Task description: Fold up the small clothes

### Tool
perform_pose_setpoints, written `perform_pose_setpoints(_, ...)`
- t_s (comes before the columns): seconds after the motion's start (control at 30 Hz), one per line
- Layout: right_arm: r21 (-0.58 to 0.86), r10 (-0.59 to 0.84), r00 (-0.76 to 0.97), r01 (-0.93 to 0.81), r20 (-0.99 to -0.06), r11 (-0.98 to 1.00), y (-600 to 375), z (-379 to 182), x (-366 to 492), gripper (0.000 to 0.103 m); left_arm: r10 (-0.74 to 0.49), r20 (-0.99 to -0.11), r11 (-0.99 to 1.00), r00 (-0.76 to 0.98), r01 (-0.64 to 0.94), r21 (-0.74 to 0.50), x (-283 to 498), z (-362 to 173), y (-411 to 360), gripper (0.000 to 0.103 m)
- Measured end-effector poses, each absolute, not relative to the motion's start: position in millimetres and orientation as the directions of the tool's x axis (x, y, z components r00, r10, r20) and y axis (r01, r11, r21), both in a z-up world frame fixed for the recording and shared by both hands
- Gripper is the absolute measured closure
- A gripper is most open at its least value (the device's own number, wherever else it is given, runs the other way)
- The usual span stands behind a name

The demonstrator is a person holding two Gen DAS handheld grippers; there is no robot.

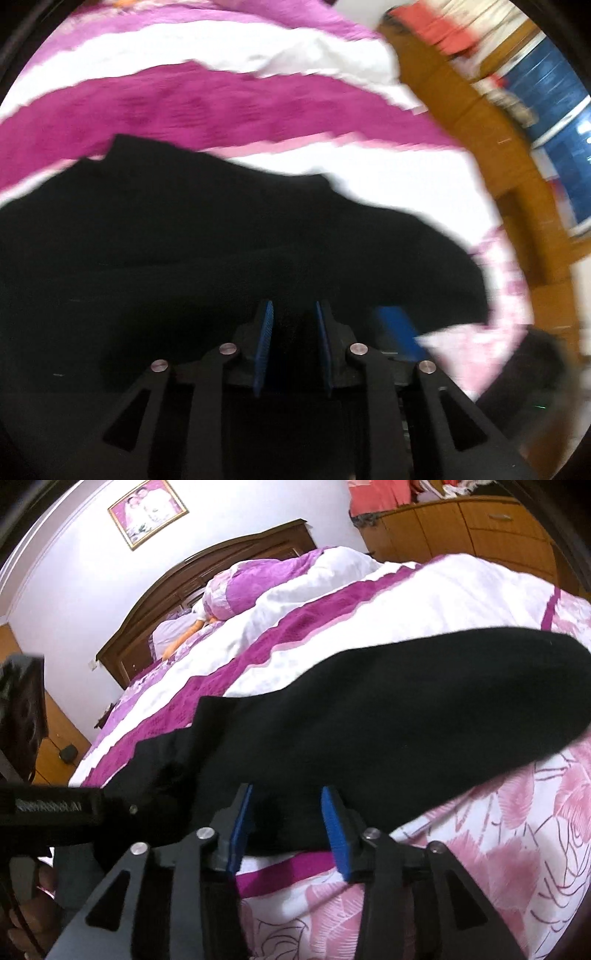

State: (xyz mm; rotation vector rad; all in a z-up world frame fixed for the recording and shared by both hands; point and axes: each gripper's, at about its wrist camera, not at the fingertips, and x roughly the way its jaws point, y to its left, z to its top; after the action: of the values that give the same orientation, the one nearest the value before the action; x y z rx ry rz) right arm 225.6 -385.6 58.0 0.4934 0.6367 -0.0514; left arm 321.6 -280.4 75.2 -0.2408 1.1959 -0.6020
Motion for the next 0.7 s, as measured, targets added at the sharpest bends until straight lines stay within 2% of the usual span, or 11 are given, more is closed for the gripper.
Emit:
perform_pose_setpoints(0.1,0.429,0.109,0.809,0.187,-0.577,0.884,-386.3,57.4,222.1,0.056,-0.716,-0.659,0.695,0.231,0.331,-0.639,311.8,97.1,-252.4,0.076)
perform_pose_setpoints(0.17,0.431,0.112,0.811,0.183,-0.574,0.884,-386.0,57.9,219.3,0.055,-0.754,-0.582,0.656,0.304,0.325,-0.681,301.3,114.3,-215.5,0.071)
perform_pose_setpoints(0.2,0.435,0.118,0.815,0.175,-0.567,0.883,-386.3,58.6,219.1,0.054,-0.747,-0.571,0.662,0.340,0.314,-0.680,295.6,120.3,-198.1,0.070)
perform_pose_setpoints(0.27,0.446,0.127,0.823,0.165,-0.554,0.879,-387.7,61.5,218.8,0.054,-0.676,-0.585,0.727,0.447,0.278,-0.628,271.6,132.2,-148.9,0.070)
perform_pose_setpoints(0.33,0.436,0.112,0.842,0.156,-0.528,0.886,-386.6,70.8,213.7,0.054,-0.531,-0.627,0.835,0.569,0.226,-0.502,244.3,136.7,-106.2,0.068)
perform_pose_setpoints(0.43,0.361,0.090,0.861,0.113,-0.500,0.926,-369.0,88.4,210.1,0.043,-0.222,-0.721,0.970,0.656,0.075,-0.231,208.4,123.1,-56.6,0.067)
perform_pose_setpoints(0.5,0.296,0.107,0.856,0.056,-0.505,0.954,-349.3,96.6,212.7,0.034,-0.135,-0.756,0.985,0.640,0.007,-0.170,195.6,105.3,-33.4,0.067)
perform_pose_setpoints(0.6,0.222,0.189,0.790,-0.069,-0.583,0.973,-316.6,96.1,233.4,0.033,-0.071,-0.799,0.993,0.598,-0.036,-0.115,194.6,73.6,-19.9,0.067)
perform_pose_setpoints(0.67,0.199,0.195,0.753,-0.087,-0.628,0.976,-305.9,88.8,243.7,0.035,0.011,-0.811,0.995,0.584,-0.085,-0.047,197.7,52.7,-13.0,0.067)
perform_pose_setpoints(0.7,0.201,0.194,0.742,-0.082,-0.641,0.976,-304.0,84.7,246.0,0.047,0.007,-0.810,0.994,0.586,-0.092,-0.059,197.0,46.4,-8.5,0.067)
